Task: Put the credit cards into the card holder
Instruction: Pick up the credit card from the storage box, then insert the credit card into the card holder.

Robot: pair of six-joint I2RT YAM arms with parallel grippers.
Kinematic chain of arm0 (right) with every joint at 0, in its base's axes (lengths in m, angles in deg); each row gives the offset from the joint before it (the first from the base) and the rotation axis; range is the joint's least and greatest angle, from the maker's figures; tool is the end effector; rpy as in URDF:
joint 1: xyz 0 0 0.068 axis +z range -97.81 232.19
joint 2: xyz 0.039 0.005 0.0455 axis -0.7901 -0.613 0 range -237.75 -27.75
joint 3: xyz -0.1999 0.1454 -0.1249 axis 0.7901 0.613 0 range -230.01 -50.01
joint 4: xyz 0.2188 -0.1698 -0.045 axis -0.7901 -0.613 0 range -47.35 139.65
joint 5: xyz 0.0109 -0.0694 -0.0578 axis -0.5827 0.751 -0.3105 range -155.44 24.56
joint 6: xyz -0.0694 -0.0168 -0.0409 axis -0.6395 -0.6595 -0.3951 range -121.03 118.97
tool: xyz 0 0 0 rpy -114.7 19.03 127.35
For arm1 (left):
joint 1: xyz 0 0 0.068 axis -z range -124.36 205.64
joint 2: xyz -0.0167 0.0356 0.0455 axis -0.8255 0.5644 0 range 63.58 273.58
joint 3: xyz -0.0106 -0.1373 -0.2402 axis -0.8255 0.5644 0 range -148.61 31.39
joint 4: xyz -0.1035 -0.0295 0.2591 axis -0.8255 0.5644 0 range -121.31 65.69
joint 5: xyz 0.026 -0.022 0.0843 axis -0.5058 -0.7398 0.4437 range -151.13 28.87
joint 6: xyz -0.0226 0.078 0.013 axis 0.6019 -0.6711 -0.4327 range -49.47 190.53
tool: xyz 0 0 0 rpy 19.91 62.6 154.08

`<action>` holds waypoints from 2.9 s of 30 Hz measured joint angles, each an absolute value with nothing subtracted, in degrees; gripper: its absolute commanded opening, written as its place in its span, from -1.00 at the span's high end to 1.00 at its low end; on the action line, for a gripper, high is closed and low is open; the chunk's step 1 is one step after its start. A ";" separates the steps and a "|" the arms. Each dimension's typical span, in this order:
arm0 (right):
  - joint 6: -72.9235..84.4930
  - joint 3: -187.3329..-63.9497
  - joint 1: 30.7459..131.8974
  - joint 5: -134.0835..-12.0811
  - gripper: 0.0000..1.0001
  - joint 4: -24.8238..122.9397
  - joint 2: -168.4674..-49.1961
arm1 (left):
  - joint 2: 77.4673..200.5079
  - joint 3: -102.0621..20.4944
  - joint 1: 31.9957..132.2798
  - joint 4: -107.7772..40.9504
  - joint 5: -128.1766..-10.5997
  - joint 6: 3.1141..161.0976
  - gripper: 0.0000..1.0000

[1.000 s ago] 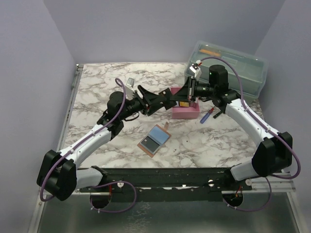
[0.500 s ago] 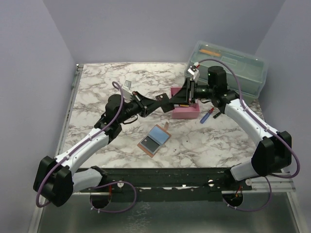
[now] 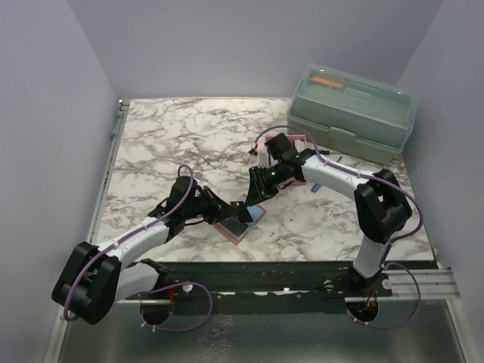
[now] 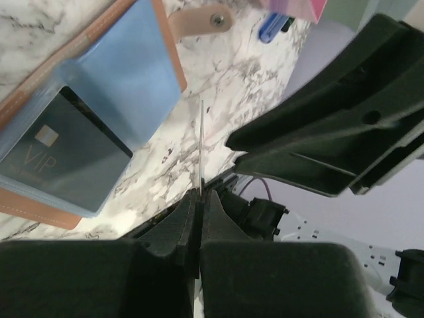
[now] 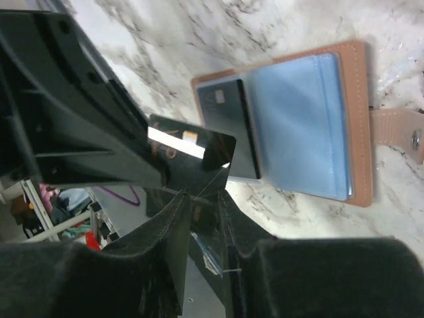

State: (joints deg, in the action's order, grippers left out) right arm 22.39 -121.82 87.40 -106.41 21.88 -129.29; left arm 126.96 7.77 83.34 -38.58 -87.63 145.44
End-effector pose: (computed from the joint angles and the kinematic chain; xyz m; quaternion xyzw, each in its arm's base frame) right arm 0.3019 0.2704 0.1888 -0.1897 0.8846 0.4212 0.0640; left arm 0.2141 -0.1484 0.1556 -0.2407 0.8261 -0.4911 0.1359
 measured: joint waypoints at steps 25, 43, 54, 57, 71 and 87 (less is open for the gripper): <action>38.02 -106.93 88.23 -89.98 0.90 32.11 -131.47 | 133.91 14.70 83.08 -42.97 -91.76 145.24 1.00; 38.83 -104.38 88.20 -87.94 0.89 31.98 -129.57 | 133.80 16.91 83.08 -49.88 -91.50 144.09 1.00; 30.32 -113.10 88.51 -83.44 -0.01 23.44 -129.11 | 130.63 16.88 83.06 -45.75 -89.53 143.91 1.00; 27.15 -118.26 88.53 -80.12 -0.21 21.01 -129.27 | 129.91 16.88 82.99 -44.19 -88.61 143.69 1.00; 15.79 -131.46 88.90 -77.93 0.61 19.55 -142.55 | 133.38 14.83 82.45 -41.83 -88.28 142.27 1.00; 29.38 -114.17 90.63 -66.81 0.91 21.99 -127.56 | 141.47 9.15 78.95 -42.12 -92.85 135.76 1.00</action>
State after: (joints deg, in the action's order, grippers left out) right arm 29.38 -114.17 90.63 -66.81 21.99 -127.56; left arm 141.47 9.15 78.95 -42.12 -92.85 135.76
